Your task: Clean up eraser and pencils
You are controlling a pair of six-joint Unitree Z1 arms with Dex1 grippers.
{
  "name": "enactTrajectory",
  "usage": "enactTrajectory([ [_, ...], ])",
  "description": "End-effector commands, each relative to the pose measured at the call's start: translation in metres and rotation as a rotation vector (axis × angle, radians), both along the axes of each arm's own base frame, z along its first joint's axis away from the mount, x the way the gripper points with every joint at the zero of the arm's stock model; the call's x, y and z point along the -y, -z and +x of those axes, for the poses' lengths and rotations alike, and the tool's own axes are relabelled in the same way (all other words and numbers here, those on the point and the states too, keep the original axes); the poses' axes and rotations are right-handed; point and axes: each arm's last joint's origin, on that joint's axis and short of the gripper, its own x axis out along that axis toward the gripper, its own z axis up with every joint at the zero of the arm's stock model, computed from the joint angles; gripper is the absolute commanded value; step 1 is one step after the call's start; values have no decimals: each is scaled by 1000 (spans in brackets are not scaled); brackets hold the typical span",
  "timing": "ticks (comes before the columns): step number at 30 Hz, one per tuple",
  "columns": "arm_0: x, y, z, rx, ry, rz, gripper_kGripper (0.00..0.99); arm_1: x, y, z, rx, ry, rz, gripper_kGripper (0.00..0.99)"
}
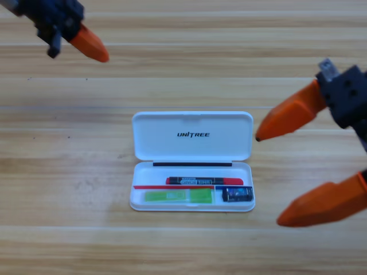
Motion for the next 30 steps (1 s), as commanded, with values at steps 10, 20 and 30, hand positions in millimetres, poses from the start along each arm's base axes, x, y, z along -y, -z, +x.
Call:
enactTrajectory([
  [10,48,128,41,-319,135,-87,0,9,0,-12,-15,-10,35,948],
  [20,80,122,24,-353,190,-85,0,5,5,-9,-32,-4,19,948],
  [30,97,97,4,-346,226,-75,0,3,6,-8,-36,-4,20,948],
])
